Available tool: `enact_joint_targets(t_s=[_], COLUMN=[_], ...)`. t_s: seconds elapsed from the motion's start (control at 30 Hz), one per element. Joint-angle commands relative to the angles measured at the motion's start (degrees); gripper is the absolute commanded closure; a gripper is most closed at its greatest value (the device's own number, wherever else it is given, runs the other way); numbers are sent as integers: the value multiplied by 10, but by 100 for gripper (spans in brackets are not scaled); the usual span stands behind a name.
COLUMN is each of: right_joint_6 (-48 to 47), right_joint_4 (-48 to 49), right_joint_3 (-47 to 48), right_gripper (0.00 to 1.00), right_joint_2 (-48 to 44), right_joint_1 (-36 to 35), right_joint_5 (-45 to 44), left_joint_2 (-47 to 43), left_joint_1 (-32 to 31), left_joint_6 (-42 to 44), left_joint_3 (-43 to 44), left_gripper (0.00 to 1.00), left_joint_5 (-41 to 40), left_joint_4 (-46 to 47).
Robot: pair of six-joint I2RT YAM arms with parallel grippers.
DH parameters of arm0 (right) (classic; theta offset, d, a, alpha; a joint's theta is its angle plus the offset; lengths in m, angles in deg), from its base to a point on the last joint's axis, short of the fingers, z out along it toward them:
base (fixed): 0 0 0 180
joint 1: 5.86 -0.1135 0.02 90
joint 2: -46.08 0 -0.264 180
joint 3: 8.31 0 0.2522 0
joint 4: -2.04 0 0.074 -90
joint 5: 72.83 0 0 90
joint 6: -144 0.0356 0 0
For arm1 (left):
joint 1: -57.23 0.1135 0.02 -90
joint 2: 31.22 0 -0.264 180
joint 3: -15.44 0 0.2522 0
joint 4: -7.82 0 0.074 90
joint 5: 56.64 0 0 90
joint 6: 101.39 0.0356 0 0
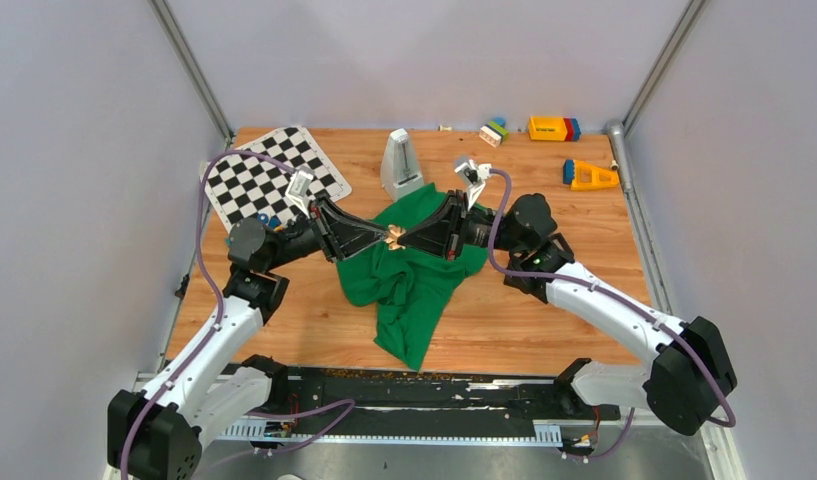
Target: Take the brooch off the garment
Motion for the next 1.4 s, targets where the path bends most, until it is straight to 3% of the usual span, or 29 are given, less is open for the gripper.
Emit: enact_joint_targets(t_s=[0.0,0.27,0.37,0.47,0.57,0.67,0.87,1.17,1.37], right_joint_6=[20,20,12,6,0,-27,-59,-62,-59], right_joint_4=[49,58,41,18,-4,-56,-116,-113,-114], right_joint_3=[2,-9,-6,-10,-18,-7,11,9,10], right_gripper=[100,100,83,60,46,38,38,58,59], right_joint_2=[5,8,11,3,-10,-12,-3,-1,0], right_joint_1=[2,2,2,2,-2,-19,-51,-53,-53], right_joint_5=[11,-2,2,-6,-34,-79,-157,-150,-145], left_joint_2=[2,8,0,-21,-39,-50,-51,-45,-42], left_joint_1=[-4,-5,-5,-5,-6,-7,-10,-10,-10], left_joint_6=[0,8,22,64,114,125,116,61,44], left_joint_3=[-1,-12,-7,9,27,34,32,3,-7], left_gripper=[70,88,99,100,100,100,100,100,100], left_joint_5=[19,38,34,6,-26,-55,-63,-50,-42], left_joint_4=[21,-5,-40,-119,-213,-251,-257,-180,-155])
